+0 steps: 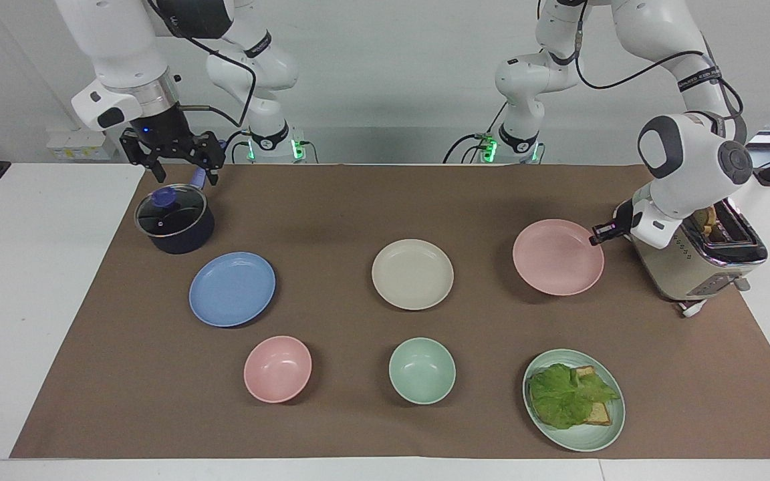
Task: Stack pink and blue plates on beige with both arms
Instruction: 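Carry the pink plate with the left gripper onto the beige plate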
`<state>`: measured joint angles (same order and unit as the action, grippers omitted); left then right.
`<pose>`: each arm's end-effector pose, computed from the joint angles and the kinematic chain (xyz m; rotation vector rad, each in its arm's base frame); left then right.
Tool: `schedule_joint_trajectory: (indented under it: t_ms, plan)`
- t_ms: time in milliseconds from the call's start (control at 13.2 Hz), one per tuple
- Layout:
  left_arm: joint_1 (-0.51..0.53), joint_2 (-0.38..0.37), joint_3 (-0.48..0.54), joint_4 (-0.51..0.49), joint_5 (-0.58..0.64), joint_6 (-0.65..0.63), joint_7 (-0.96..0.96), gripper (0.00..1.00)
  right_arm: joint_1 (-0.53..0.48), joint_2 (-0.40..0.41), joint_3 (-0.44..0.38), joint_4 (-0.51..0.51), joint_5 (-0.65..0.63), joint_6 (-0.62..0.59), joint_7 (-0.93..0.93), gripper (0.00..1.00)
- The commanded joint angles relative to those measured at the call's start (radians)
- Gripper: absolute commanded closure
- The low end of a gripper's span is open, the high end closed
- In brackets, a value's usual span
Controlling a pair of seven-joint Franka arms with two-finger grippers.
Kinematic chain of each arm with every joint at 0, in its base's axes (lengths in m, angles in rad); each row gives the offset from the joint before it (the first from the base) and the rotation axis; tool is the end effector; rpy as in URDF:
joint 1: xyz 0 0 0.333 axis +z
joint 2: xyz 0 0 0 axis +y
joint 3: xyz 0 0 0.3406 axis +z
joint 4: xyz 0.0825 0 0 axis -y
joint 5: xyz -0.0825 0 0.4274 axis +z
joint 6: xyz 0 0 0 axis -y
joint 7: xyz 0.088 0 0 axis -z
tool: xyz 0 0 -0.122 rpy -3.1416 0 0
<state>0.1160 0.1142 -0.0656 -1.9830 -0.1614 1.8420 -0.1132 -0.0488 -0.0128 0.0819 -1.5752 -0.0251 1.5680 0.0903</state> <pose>0.5867 0.0151 0.3796 2.9492 0.3352 -0.3878 0.5933 0.0169 0.6392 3.1145 -0.0893 0.0112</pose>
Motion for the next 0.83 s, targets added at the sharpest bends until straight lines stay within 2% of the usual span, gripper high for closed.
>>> schedule_joint_trajectory:
  t_ms: [0,377,604,755]
  plan:
    - [-0.129,0.012,0.004,0.015,-0.030,-0.007,-0.127,1.00,-0.014,-0.010,0.002,-0.012,0.011,0.001,-0.030,0.00]
    - [-0.333,0.007,0.003,0.003,-0.078,0.094,-0.347,1.00,-0.014,-0.010,0.002,-0.014,0.011,0.000,-0.030,0.00]
    - [-0.421,-0.002,0.003,-0.020,-0.099,0.150,-0.399,1.00,-0.026,-0.010,0.002,-0.014,0.011,0.001,-0.049,0.00]
    - [-0.479,0.019,0.004,-0.025,-0.104,0.212,-0.428,1.00,-0.026,-0.010,0.002,-0.014,0.011,0.000,-0.050,0.00]
